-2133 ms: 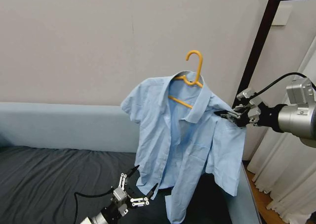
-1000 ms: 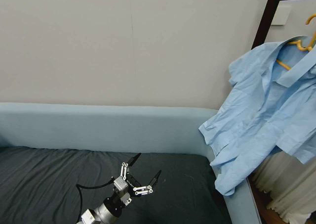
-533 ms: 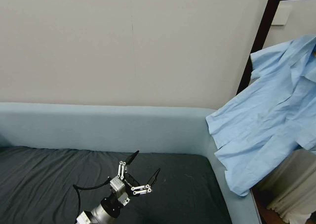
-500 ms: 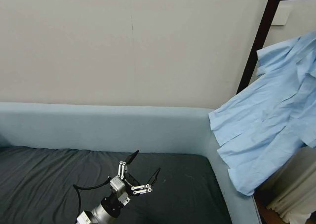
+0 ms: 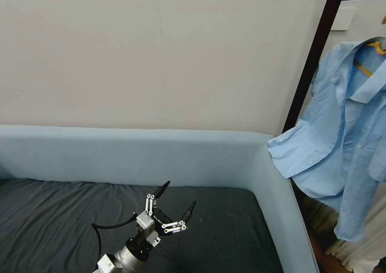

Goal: Pick up the clothes from the sofa and hang them on the clothes hanger.

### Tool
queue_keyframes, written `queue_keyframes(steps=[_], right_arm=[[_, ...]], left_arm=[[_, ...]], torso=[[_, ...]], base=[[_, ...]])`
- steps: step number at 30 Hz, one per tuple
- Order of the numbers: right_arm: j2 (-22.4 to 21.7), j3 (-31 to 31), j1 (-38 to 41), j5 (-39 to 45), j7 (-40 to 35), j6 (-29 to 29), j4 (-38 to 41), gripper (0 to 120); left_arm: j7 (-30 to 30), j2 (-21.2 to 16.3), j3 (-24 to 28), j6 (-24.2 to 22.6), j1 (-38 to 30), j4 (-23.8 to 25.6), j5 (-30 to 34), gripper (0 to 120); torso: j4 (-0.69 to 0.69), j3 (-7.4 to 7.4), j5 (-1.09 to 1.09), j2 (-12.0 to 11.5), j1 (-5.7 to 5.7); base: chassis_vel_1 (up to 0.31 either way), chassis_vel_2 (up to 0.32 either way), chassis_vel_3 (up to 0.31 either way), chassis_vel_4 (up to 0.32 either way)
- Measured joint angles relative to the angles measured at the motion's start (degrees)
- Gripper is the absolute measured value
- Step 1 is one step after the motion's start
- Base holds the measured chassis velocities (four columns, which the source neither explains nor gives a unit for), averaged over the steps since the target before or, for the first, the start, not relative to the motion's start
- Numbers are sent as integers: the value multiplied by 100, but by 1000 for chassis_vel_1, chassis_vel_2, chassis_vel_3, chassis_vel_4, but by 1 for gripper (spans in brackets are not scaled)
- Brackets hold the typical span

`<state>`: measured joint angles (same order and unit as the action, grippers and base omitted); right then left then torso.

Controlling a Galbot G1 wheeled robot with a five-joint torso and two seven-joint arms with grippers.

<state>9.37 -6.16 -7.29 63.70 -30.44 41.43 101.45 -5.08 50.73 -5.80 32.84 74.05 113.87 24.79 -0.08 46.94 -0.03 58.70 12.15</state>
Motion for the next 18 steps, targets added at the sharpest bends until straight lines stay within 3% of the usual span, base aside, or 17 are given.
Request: queue_keyframes(steps=[5,10,12,15,18], right_arm=[[760,-398,349,-410,52,-234,-933,1],[1060,-602,578,-563,-6,-328,-1232,1],[1438,-872,1002,-751,-83,-423,-1564,1],[1615,-1111,1403,-856,-72,-430,-1704,1],[1996,-1892,2469,-864,-95,-311,-2047,1]], left_arm=[[50,8,-63,3,62,-31,3,100],[76,-2,-71,5,63,-54,11,100],[126,-42,-87,7,22,-125,25,100],[150,-65,-93,13,-36,-195,58,100],[161,-2,-47,15,-150,-289,108,100]], torso=[[-2,0,4,-1,0],[-2,1,5,-1,0],[4,2,4,-1,1],[2,1,0,-1,1],[-3,0,0,0,1]], base=[[0,0,0,0],[0,0,0,0],[0,0,0,0],[0,0,0,0],[0,0,0,0]])
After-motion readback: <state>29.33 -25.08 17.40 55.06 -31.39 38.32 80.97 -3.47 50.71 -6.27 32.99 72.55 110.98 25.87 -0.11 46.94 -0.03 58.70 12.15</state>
